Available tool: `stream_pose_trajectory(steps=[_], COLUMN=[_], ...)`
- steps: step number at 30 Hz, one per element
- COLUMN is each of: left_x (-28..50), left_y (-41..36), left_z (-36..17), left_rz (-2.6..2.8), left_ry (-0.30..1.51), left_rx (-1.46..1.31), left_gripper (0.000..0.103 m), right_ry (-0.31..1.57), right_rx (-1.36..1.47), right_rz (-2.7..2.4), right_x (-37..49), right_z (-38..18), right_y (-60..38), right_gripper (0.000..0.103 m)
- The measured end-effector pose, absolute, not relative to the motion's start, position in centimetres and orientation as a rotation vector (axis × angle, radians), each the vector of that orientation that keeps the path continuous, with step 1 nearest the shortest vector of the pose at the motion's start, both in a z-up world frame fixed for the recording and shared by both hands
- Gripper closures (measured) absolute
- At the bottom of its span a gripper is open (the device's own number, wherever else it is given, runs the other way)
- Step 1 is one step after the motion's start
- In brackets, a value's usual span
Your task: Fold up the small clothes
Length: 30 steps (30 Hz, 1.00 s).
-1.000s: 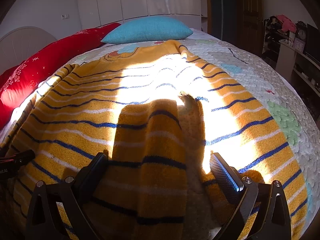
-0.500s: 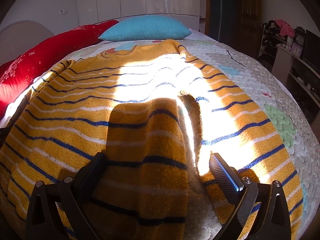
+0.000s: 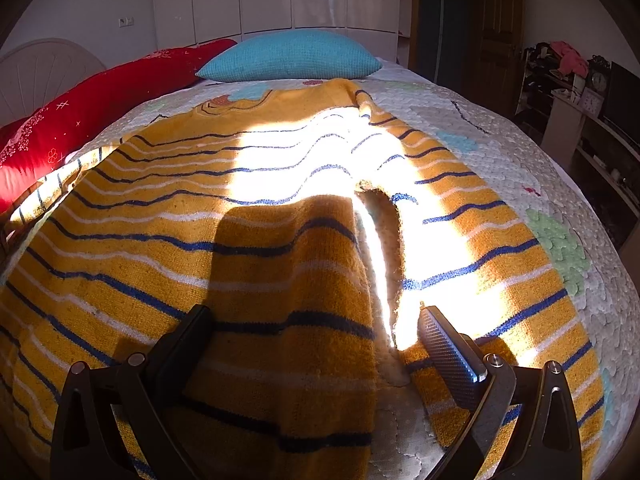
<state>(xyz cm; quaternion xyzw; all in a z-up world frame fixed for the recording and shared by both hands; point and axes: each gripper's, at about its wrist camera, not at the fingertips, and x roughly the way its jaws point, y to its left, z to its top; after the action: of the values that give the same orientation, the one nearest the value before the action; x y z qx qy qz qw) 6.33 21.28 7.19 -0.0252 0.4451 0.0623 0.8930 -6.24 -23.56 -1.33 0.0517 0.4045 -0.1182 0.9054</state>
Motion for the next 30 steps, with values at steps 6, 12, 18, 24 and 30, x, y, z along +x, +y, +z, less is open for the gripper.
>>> stream_pose_trajectory(steps=[6, 12, 18, 24, 30], left_x=[-1.3, -5.9, -7.1, -6.5, -5.3], left_y=[17.0, 12.2, 10.7, 12.0, 12.5], left_z=[10.9, 10.2, 9.7, 9.7, 6.4], left_rz=[0.027, -0.083, -0.107, -0.078, -0.082], left_ry=[0.813, 0.809, 0.857, 0.849, 0.918], left_rx=[-0.066, -0.046, -0.06, -0.07, -0.092], left_gripper=[0.036, 0.029, 0.029, 0.029, 0.029], right_ry=[0.746, 0.812, 0.865, 0.839, 0.87], right_rx=[0.22, 0.264, 0.419, 0.322, 0.26], right_rz=[-0.155, -0.438, -0.226, -0.462, -0.702], right_x=[-12.0, -17.6, -17.8, -17.3, -16.3], right_z=[5.5, 3.9, 0.9, 4.4, 5.6], right_y=[-26.8, -35.8, -36.9, -41.9, -44.4], right_gripper=[0.016, 0.007, 0.095, 0.096, 0.084])
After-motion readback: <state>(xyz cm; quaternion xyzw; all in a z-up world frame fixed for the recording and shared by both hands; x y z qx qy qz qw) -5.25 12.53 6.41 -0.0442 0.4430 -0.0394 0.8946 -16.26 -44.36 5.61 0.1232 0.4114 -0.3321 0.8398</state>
